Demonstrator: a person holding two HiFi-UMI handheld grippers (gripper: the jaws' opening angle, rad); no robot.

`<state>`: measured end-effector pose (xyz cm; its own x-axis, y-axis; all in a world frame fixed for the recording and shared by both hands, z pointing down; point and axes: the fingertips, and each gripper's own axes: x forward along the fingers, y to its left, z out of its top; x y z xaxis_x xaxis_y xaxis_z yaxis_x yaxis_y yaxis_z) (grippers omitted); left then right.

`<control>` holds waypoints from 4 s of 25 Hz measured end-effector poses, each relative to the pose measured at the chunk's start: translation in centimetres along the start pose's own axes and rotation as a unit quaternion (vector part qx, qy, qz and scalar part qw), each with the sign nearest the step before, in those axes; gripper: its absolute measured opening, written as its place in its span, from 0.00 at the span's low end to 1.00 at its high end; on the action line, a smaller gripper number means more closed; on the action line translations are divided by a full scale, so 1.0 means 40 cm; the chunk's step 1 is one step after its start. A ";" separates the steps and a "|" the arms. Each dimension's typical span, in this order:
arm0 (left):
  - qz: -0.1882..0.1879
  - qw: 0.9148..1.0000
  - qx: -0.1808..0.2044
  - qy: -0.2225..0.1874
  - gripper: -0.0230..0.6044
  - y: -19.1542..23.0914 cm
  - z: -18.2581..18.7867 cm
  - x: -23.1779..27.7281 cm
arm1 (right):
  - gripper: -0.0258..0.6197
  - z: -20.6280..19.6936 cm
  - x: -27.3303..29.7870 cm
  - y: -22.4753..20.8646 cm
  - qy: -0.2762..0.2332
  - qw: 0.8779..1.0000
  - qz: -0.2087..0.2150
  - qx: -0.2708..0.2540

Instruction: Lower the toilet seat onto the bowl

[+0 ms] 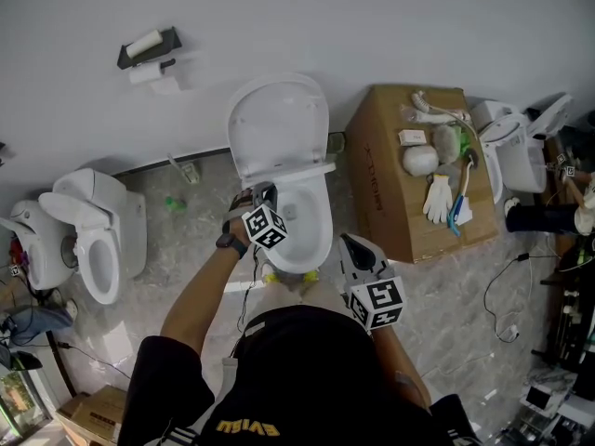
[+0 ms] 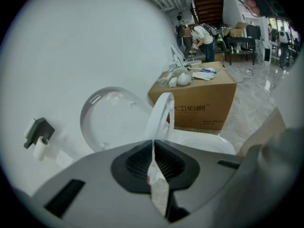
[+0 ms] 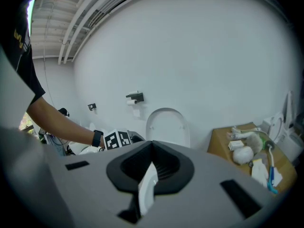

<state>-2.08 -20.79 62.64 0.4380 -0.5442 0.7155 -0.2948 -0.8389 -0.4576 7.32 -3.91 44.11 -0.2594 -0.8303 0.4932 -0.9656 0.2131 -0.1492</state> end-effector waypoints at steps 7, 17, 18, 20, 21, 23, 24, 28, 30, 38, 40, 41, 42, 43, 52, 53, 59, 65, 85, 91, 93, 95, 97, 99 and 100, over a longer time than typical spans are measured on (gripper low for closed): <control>-0.004 1.000 -0.002 0.002 0.08 -0.019 -0.005 -0.009 | 0.03 -0.004 -0.004 -0.002 0.001 1.000 -0.001 0.000; -0.015 1.000 -0.019 0.003 0.08 -0.046 -0.011 -0.021 | 0.03 -0.010 -0.007 -0.007 0.002 1.000 -0.001 0.000; -0.017 1.000 -0.020 0.003 0.08 -0.050 -0.012 -0.023 | 0.03 -0.011 -0.008 -0.008 0.002 1.000 -0.001 0.000; -0.021 1.000 -0.021 0.002 0.08 -0.059 -0.013 -0.026 | 0.03 -0.014 -0.009 -0.009 0.002 1.000 0.000 0.001; -0.022 1.000 -0.022 0.002 0.08 -0.063 -0.013 -0.027 | 0.03 -0.015 -0.009 -0.010 0.002 1.000 0.000 0.001; -0.025 0.999 -0.025 0.003 0.08 -0.071 -0.014 -0.027 | 0.03 -0.017 -0.008 -0.010 0.003 1.000 0.000 0.001; -0.027 0.999 -0.030 0.004 0.08 -0.075 -0.016 -0.028 | 0.03 -0.018 -0.007 -0.009 0.004 1.000 0.001 0.001; -0.027 0.999 -0.045 0.005 0.08 -0.085 -0.018 -0.033 | 0.03 -0.017 -0.007 -0.007 0.001 1.000 0.003 0.007; -0.024 0.999 -0.044 0.003 0.08 -0.087 -0.019 -0.033 | 0.03 -0.015 -0.006 -0.006 0.000 1.000 0.004 0.008; -0.033 0.998 -0.053 0.007 0.08 -0.129 -0.029 -0.046 | 0.03 -0.023 -0.007 -0.008 0.006 1.000 0.008 0.004; -0.038 0.997 -0.061 0.007 0.08 -0.146 -0.033 -0.050 | 0.03 -0.028 -0.005 -0.009 0.009 1.000 0.008 0.004; -0.040 0.997 -0.063 0.008 0.08 -0.153 -0.035 -0.051 | 0.03 -0.030 -0.004 -0.009 0.010 1.000 0.009 0.003; -0.041 0.997 -0.066 0.008 0.08 -0.160 -0.037 -0.053 | 0.03 -0.030 -0.003 -0.007 0.011 1.000 0.010 0.002; -0.041 0.997 -0.069 0.008 0.08 -0.165 -0.038 -0.055 | 0.03 -0.029 -0.003 -0.005 0.011 1.000 0.012 0.000; -0.025 0.989 -0.146 0.009 0.10 -0.165 -0.047 -0.059 | 0.03 -0.048 0.021 0.013 0.024 0.999 0.023 -0.007; -0.025 0.989 -0.149 0.008 0.10 -0.168 -0.047 -0.060 | 0.03 -0.055 0.024 0.012 0.027 0.999 0.023 -0.008; -0.029 0.987 -0.158 0.007 0.10 -0.184 -0.048 -0.063 | 0.03 -0.078 0.044 0.010 0.042 0.999 0.028 -0.009; -0.034 0.982 -0.185 0.006 0.11 -0.210 -0.057 -0.068 | 0.03 -0.096 0.057 0.018 0.053 0.998 0.035 -0.010; -0.076 0.959 -0.270 0.026 0.12 -0.275 -0.088 -0.079 | 0.03 -0.126 0.054 0.027 0.067 0.997 0.043 -0.013; -0.083 0.954 -0.286 0.037 0.12 -0.302 -0.099 -0.082 | 0.03 -0.130 0.052 0.025 0.068 0.997 0.043 -0.012; -0.086 0.953 -0.289 0.040 0.12 -0.313 -0.102 -0.083 | 0.03 -0.135 0.050 0.025 0.070 0.997 0.043 -0.010; -0.086 0.951 -0.293 0.041 0.12 -0.320 -0.104 -0.083 | 0.03 -0.143 0.050 0.023 0.073 0.996 0.043 -0.009; -0.085 0.949 -0.299 0.042 0.12 -0.326 -0.107 -0.081 | 0.03 -0.155 0.053 0.022 0.076 0.996 0.043 -0.009; -0.085 0.947 -0.306 0.042 0.12 -0.331 -0.111 -0.081 | 0.03 -0.168 0.061 0.023 0.076 0.996 0.042 -0.018; -0.085 0.946 -0.310 0.042 0.12 -0.335 -0.113 -0.083 | 0.03 -0.174 0.067 0.024 0.076 0.996 0.041 -0.026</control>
<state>-3.42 -7.69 68.79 0.4629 -0.3767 0.8024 -0.6783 -0.7332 0.0471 5.58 -2.36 51.25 -0.3326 -0.7222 0.6065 -0.9400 0.3057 -0.1516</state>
